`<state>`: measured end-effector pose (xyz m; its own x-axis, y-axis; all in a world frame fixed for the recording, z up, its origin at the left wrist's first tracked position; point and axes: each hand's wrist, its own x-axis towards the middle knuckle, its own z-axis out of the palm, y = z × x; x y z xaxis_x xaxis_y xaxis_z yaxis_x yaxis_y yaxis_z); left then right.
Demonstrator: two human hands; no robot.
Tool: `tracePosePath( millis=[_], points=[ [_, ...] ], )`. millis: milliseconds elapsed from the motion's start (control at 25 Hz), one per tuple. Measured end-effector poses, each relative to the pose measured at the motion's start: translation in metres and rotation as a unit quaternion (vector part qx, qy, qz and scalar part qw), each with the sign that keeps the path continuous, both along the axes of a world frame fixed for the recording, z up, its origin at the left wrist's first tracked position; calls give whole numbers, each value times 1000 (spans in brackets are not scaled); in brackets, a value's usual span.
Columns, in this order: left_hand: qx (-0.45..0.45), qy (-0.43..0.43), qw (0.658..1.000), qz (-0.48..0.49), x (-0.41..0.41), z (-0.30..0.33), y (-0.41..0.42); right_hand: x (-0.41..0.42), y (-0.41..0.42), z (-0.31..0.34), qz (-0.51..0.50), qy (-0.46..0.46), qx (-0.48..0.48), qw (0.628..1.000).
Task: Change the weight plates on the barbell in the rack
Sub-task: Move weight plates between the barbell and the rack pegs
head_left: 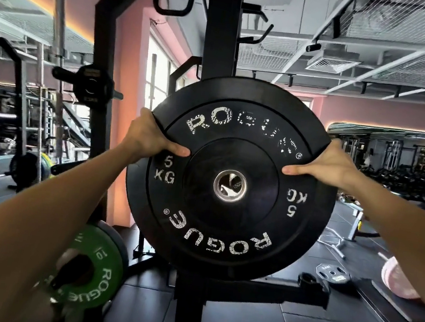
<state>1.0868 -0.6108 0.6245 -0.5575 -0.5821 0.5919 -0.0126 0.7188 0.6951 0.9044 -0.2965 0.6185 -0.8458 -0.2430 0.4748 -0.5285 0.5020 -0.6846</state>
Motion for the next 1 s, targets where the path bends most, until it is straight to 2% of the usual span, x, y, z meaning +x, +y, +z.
tracePosePath(
  millis=[200, 400, 760, 1000],
  points=[
    [3, 16, 999, 38, 63, 27, -18, 51, -27, 26, 18, 27, -3, 999],
    [-15, 21, 998, 54, 126, 40, -76, 107, -83, 35, 32, 27, -10, 999],
    [-74, 14, 996, 39, 214, 57, -234, 210, -216, 31, 29, 43, -46, 998],
    [-72, 3, 997, 34, 246, 60, -319, 243, -297, 37, 17, 40, -20, 999]
  ],
)
